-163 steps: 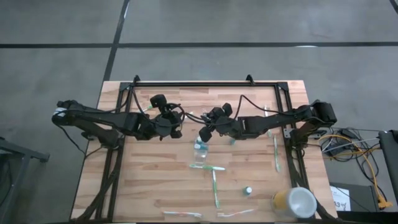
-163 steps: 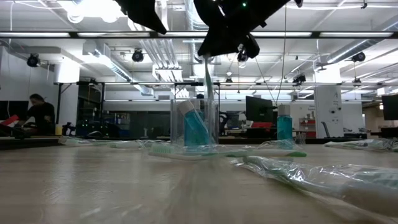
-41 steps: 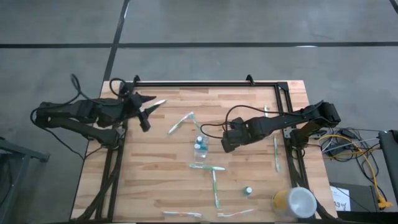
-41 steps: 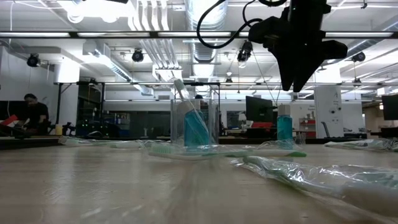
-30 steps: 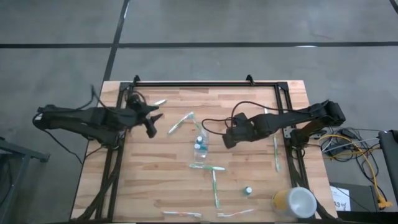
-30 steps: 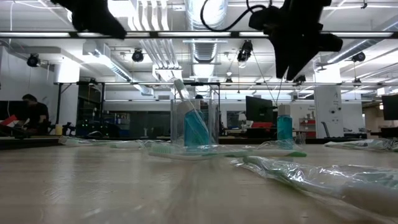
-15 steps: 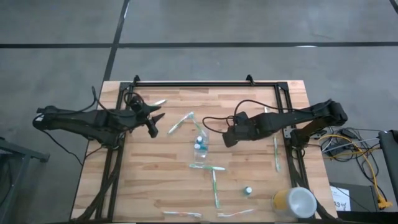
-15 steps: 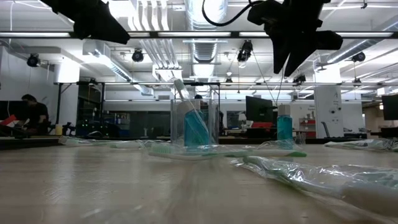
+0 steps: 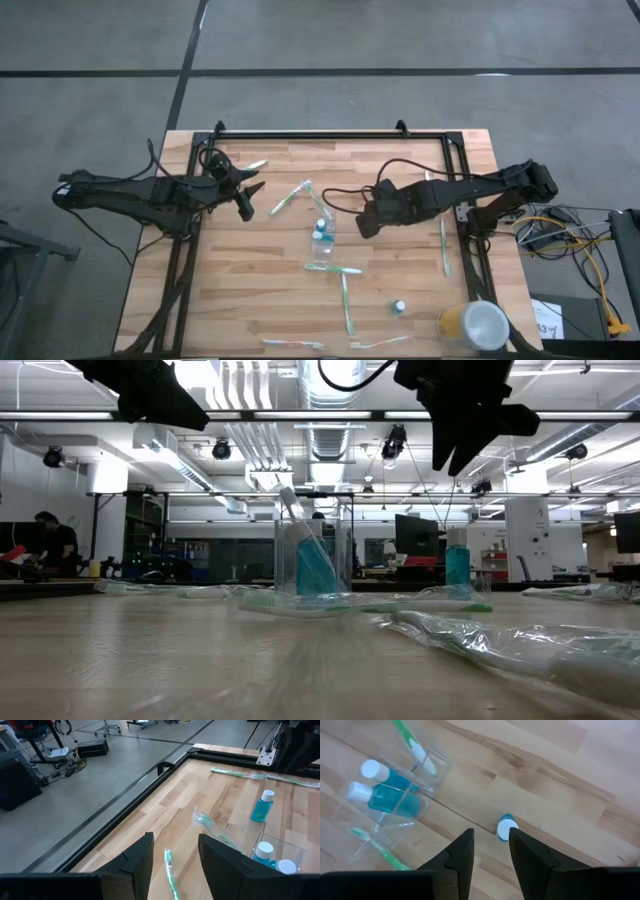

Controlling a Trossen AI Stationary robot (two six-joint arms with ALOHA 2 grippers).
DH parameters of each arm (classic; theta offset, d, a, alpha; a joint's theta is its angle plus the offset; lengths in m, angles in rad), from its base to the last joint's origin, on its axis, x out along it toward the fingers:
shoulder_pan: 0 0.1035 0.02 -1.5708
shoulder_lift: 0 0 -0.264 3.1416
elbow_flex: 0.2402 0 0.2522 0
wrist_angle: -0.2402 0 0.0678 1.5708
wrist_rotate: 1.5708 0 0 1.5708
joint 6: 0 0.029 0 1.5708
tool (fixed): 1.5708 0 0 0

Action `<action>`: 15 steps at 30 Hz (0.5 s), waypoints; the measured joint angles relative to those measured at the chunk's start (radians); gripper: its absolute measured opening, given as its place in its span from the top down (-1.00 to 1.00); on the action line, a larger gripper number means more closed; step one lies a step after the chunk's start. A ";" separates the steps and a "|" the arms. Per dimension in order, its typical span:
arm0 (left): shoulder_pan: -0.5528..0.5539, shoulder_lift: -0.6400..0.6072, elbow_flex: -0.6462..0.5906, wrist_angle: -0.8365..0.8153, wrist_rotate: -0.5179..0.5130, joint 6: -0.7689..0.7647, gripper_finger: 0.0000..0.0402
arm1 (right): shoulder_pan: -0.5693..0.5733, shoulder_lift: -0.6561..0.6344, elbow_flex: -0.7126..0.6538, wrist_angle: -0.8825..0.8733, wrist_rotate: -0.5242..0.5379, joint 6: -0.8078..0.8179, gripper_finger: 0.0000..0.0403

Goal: Pick & Place toothbrushing station
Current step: Put the blue mouthwash bottle into the middle of the transparent organizer

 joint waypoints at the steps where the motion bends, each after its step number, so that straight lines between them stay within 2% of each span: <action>1: 0.000 0.000 0.000 0.000 0.000 0.000 0.20 | 0.000 0.000 0.004 0.000 0.000 -0.003 0.41; 15: 0.000 0.000 0.000 0.000 0.000 0.000 0.20 | 0.000 0.000 0.014 0.004 0.000 0.045 0.41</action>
